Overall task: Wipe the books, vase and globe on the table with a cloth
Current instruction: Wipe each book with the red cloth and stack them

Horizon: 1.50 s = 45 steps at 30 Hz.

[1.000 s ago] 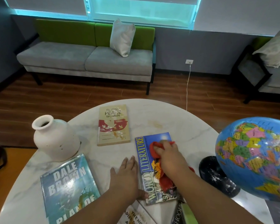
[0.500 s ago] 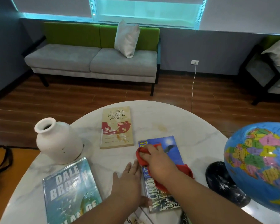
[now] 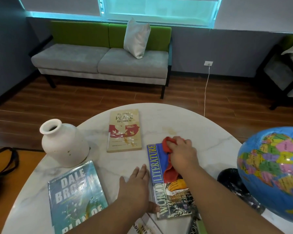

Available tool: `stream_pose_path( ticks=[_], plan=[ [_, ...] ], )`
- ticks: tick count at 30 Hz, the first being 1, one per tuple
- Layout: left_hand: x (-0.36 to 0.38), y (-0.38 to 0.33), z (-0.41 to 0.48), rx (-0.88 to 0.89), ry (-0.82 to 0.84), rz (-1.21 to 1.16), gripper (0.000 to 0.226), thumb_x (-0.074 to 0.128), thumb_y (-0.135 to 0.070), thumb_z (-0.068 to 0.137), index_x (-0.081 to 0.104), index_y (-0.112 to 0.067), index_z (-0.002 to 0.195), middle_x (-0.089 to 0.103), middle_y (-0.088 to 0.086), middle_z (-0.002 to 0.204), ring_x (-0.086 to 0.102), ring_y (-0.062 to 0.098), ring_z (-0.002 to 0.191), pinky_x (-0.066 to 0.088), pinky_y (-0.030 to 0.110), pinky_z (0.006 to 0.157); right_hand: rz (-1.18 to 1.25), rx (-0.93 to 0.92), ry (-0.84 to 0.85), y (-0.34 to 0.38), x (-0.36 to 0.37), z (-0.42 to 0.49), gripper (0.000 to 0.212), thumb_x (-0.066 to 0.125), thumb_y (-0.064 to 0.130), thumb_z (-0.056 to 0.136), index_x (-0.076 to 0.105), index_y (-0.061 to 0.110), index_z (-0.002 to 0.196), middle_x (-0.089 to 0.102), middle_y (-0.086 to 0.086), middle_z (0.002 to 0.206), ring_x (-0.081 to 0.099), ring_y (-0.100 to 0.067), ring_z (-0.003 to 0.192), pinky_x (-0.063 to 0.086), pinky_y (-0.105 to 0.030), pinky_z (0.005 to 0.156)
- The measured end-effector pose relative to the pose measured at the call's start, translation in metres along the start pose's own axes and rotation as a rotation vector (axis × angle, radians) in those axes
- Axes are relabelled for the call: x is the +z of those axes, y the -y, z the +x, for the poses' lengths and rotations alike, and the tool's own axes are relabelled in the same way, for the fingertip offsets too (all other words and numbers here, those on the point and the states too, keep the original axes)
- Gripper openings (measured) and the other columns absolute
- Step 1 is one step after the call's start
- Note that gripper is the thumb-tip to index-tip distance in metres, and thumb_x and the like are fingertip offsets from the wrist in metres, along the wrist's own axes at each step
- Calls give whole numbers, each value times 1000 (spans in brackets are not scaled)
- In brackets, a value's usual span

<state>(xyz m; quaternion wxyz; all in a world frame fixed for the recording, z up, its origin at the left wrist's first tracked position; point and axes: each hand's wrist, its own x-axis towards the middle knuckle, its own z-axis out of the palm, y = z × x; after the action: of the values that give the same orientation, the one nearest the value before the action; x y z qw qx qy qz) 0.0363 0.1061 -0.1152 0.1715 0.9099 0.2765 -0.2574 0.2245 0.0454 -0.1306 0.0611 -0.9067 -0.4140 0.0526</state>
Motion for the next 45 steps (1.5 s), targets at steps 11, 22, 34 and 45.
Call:
stream_pose_path(
  ticks=[11,22,34,45],
  plan=[
    [-3,-1,-3,0,-24,7,121,65,-68,71,-7,-16,153,-18,-5,160,-9,15,148,13,55,115,85,-351,108,-7,19,-69,53,52,30,82,47,37,134,39,2,139,41,-32,117,50,-43,88],
    [4,0,-8,55,-143,-39,115,67,-62,73,-10,-31,152,-16,-12,160,-4,14,149,9,57,116,37,-494,234,3,-1,-96,56,45,23,88,39,38,142,24,8,153,35,-31,121,40,-41,96],
    [1,-8,-11,42,-92,68,133,73,-67,62,-12,-20,152,-12,-7,161,-8,17,148,8,63,114,7,-656,214,-7,5,-107,44,60,28,86,56,42,127,43,13,141,46,-30,111,48,-42,85],
    [-2,-12,-12,22,-52,53,136,77,-63,61,-12,-18,152,-13,-4,161,-8,18,149,10,62,115,165,-398,263,-47,-9,-116,34,55,18,91,65,27,122,44,2,141,40,-24,128,34,-37,110]
  ],
)
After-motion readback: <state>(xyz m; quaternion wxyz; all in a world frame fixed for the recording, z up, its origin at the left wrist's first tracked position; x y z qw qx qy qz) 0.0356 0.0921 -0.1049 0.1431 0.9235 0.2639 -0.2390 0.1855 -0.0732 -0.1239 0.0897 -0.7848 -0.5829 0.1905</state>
